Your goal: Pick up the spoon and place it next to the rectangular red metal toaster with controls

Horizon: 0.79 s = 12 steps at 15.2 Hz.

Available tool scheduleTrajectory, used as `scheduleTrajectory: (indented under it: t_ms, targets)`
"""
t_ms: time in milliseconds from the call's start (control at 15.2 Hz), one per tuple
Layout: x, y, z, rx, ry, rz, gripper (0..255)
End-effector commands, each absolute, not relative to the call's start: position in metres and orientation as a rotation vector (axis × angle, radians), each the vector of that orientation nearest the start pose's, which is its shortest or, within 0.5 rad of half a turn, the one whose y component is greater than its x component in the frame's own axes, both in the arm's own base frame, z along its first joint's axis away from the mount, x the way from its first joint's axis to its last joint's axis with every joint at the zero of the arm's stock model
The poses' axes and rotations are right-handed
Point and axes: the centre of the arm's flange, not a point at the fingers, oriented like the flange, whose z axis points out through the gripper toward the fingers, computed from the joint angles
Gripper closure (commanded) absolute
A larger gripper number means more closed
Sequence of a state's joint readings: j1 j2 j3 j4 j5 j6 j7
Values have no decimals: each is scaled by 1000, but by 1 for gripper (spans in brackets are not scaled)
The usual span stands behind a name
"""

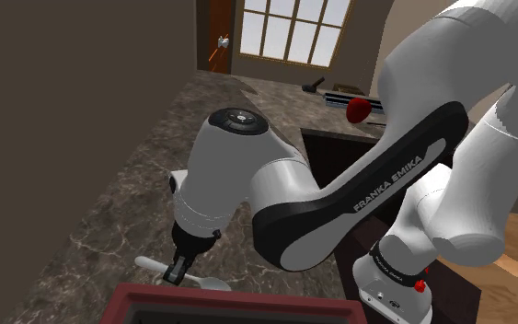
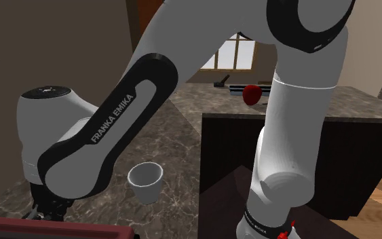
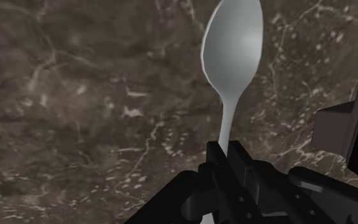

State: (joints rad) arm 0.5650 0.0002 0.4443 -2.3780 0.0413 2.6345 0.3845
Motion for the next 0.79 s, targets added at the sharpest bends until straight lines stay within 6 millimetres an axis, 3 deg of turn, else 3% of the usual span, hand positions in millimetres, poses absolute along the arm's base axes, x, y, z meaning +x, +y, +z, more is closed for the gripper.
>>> scheduleTrajectory:
  t_ms: [0,198,264,594,726]
  targets:
    - [278,439,346,-2820,-859,-266,255]
    - [278,439,346,-2820,-859,-266,255]
    - [278,439,346,-2820,-859,-266,0]
    - [278,439,346,-2820,-859,-266,0]
    - [275,433,372,-2820,-859,-266,0]
